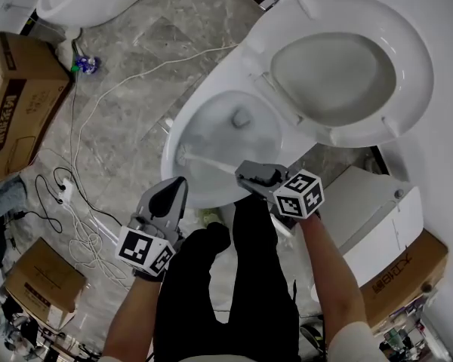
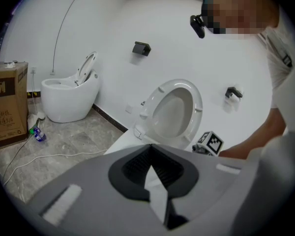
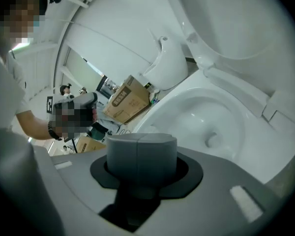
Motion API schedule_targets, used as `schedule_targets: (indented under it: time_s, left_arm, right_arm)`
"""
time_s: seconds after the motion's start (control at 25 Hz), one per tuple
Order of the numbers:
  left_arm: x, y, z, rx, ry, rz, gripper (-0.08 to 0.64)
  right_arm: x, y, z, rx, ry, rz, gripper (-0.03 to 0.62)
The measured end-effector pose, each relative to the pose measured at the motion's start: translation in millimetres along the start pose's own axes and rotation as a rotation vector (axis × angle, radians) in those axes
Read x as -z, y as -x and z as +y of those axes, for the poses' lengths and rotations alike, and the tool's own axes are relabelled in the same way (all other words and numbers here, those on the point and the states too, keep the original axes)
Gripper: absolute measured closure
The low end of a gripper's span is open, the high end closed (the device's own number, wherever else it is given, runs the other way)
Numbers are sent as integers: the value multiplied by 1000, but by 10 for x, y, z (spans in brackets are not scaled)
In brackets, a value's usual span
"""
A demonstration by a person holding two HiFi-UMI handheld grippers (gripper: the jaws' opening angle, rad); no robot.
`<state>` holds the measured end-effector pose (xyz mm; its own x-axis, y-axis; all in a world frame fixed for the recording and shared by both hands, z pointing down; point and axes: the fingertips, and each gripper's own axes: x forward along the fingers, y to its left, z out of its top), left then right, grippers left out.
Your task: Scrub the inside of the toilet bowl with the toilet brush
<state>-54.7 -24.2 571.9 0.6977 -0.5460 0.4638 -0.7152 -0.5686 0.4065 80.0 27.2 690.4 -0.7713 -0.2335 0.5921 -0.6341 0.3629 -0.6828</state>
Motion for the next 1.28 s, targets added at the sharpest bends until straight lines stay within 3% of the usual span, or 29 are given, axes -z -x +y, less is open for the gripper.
schedule_targets:
  time_s: [0.32,0.44,0.96,1.28]
  left_arm:
    - [-35,-115,-33,22,-12,-2,555]
    - [-39,-154,-53,28,-13,-4,555]
    - [-15,-226,-140,44,1,-18,555]
    - [-17,-211,-156,39,18,-37,555]
  right_arm:
    - [-219,156,-364,89,-170,-190,426]
    - [-271,214,-443,119,-190,-230,426]
    - [-511,507,-656,307,-138,-307,426]
    - [-618,658,-696,468,15,-266,426]
